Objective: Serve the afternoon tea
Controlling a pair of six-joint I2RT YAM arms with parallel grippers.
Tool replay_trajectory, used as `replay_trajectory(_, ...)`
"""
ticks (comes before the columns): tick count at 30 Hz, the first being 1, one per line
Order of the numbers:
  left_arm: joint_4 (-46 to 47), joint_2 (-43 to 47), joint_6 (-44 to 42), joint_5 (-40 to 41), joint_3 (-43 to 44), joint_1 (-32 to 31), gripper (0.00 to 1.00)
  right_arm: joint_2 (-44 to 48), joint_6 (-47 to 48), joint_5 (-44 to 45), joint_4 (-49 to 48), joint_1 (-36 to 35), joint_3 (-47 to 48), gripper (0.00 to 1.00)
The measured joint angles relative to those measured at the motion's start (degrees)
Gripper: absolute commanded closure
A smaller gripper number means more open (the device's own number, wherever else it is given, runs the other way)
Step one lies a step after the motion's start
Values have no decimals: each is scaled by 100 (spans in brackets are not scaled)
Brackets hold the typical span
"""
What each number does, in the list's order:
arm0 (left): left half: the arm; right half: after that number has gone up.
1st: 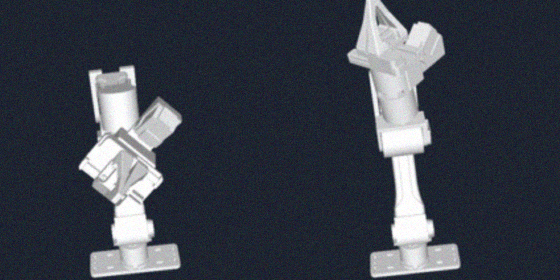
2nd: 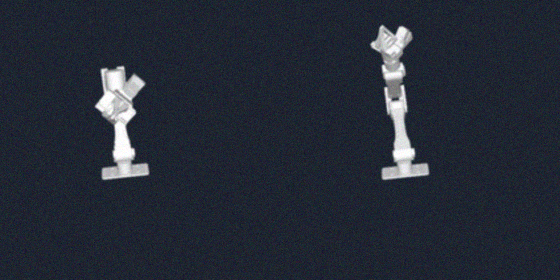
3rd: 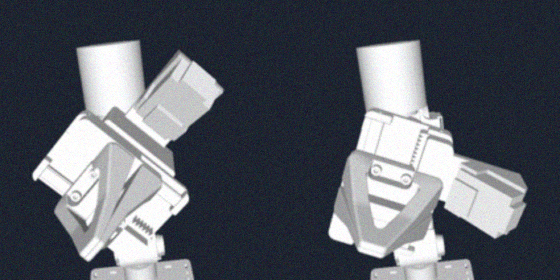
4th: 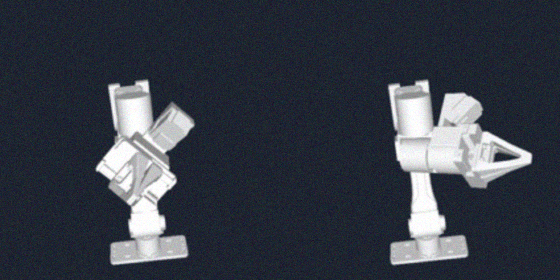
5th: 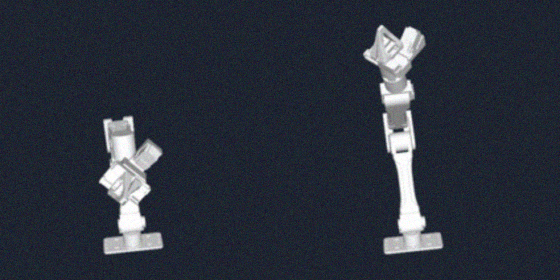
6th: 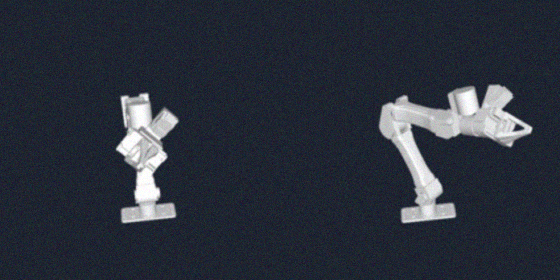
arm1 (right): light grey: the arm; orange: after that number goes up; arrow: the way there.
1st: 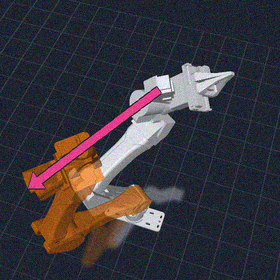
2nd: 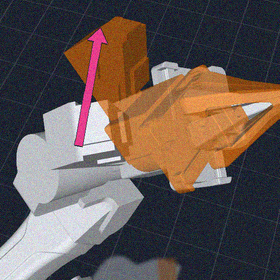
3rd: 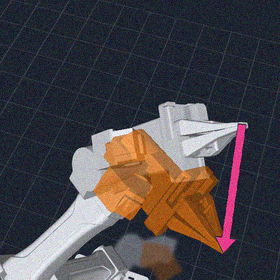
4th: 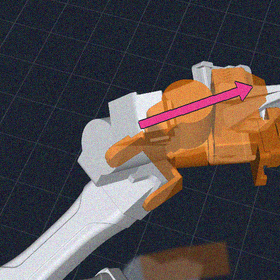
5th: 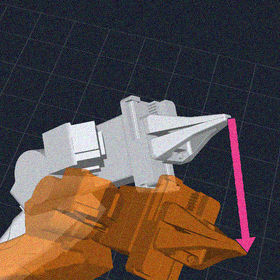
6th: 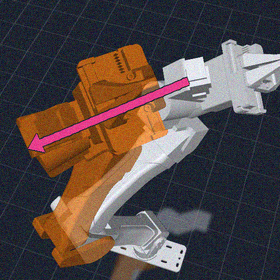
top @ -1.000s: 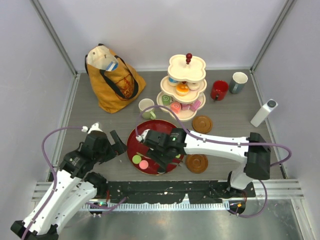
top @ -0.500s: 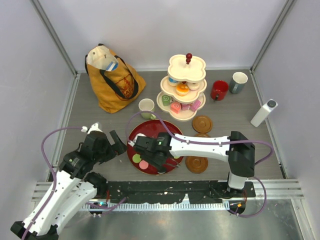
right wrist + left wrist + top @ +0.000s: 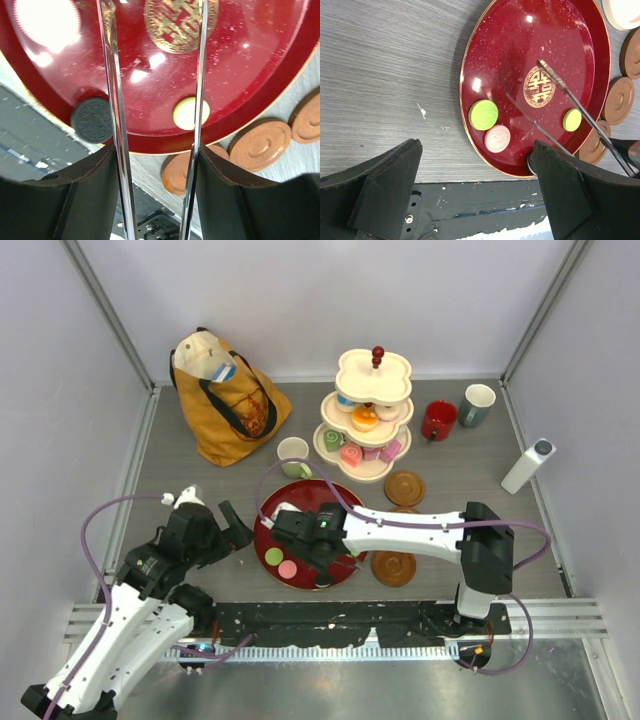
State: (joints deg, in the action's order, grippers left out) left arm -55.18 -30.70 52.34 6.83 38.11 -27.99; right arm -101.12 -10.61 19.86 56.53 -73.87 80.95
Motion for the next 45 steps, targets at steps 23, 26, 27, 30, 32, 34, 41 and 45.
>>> replay_trajectory(23,0,9,0,0,0,0,0,295,1008,-1165,-533,-4,-350,40)
replay_trajectory(26,0,9,-2,0,0,0,0,295,1082,-1272,-538,-22,-356,40)
replay_trajectory(27,0,9,-2,0,0,0,0,295,1091,-1290,-535,-33,-363,40)
replay_trajectory(30,0,13,0,0,0,0,0,295,1084,-1303,-529,-46,-372,40)
replay_trajectory(32,0,22,0,0,0,0,0,295,1073,-1298,-529,-55,-372,40)
replay_trajectory(34,0,26,-2,0,0,0,0,295,1003,-1189,-505,-55,-372,40)
replay_trajectory(41,0,28,-2,0,0,0,0,225,579,-793,-363,90,-363,40)
replay_trajectory(45,0,87,0,0,0,0,0,221,345,-586,-271,264,-345,40)
